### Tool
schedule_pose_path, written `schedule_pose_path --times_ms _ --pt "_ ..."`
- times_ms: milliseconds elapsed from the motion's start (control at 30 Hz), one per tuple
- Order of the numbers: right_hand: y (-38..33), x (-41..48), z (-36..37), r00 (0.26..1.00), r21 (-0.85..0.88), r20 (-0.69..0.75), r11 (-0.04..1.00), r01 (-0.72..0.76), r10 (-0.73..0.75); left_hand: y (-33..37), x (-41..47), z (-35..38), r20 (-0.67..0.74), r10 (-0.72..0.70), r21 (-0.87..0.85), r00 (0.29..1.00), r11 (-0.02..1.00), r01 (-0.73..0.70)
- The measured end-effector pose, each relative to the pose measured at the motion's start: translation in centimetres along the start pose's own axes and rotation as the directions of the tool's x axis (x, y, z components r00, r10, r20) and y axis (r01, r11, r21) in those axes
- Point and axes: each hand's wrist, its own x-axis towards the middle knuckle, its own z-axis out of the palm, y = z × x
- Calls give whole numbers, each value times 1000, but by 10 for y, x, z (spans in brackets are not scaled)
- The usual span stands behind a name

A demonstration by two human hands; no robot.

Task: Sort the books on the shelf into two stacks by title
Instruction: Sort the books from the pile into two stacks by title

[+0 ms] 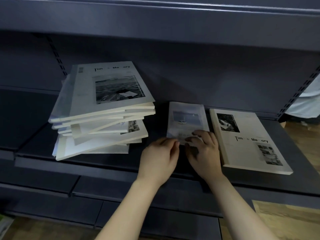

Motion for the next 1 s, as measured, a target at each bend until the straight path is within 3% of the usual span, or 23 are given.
schedule_pose_path --times_ms 133,267,400,533,633,800,900,1000 --pt "-9 -2 3 993 73 109 995 -62 54 21 13 -39 -153 85 -63 985 993 -96" --pt "-17 1 8 977 96 214 995 -20 -1 21 26 -82 -320 54 -98 946 991 -90" --pt "-21 0 14 962 62 273 998 -9 -9 -3 38 -120 -407 -76 66 910 991 112" --pt "-19 -2 17 960 43 279 999 -24 11 -36 38 -151 -537 -220 186 815 911 369" --pt "-19 -4 18 959 7 285 1000 -7 4 -55 34 -165 -529 -309 244 790 837 491" --pt "-18 -5 19 960 -6 278 1000 -18 19 -69 35 -170 -368 -486 330 793 729 600" --pt "-18 -5 19 962 -2 270 1000 -22 22 -74 38 -169 -318 -520 305 793 736 604" --pt "-17 -5 19 963 4 266 999 -38 35 -78 43 -170 -314 -552 167 773 769 617"
